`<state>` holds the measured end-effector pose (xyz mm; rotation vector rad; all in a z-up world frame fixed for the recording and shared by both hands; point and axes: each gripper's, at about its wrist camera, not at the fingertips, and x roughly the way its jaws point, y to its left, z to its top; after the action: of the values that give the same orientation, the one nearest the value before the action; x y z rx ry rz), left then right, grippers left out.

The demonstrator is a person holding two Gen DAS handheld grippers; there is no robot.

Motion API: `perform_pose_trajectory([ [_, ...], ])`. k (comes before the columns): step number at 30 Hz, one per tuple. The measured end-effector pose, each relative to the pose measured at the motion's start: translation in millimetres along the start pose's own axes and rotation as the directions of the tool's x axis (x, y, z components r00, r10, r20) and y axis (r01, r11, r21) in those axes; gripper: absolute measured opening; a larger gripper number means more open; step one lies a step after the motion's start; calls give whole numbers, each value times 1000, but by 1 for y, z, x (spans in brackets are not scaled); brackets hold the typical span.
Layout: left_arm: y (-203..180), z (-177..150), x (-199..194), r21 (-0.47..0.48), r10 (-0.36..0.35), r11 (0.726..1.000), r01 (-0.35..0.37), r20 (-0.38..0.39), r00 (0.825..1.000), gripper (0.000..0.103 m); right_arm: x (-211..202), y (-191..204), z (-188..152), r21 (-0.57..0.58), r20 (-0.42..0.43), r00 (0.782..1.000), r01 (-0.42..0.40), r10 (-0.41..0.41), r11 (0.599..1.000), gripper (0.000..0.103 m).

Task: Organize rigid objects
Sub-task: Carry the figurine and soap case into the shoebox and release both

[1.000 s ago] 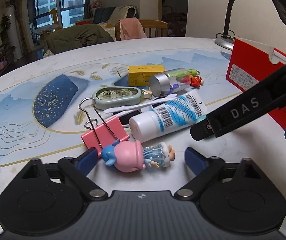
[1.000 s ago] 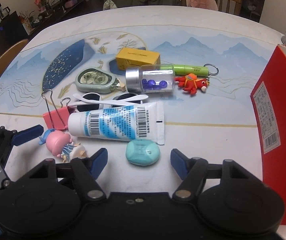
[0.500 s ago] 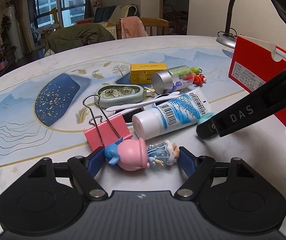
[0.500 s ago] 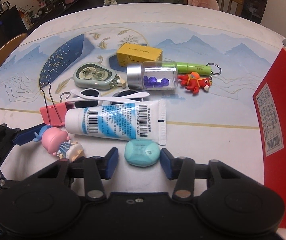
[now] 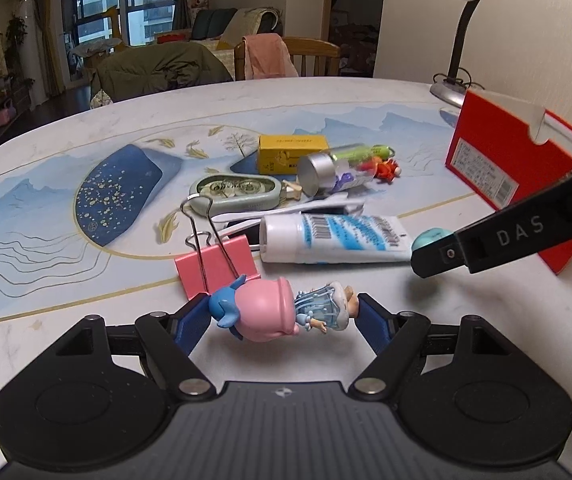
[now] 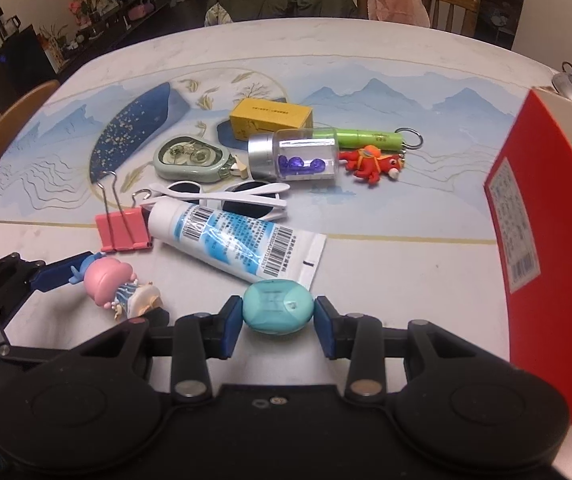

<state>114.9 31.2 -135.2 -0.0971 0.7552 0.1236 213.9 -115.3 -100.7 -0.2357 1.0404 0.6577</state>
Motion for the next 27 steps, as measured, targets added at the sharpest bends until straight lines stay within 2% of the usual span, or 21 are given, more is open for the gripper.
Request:
perform_pose_trajectory([
  [15, -18, 50, -55, -51, -49, 997, 52, 60, 997, 79, -76, -15, 5, 29, 125, 991, -45, 41, 999, 38],
  [27, -69, 85, -83, -9, -92, 996, 94, 112, 989, 79, -138, -55, -1, 68, 230, 972, -63, 46, 996, 38],
])
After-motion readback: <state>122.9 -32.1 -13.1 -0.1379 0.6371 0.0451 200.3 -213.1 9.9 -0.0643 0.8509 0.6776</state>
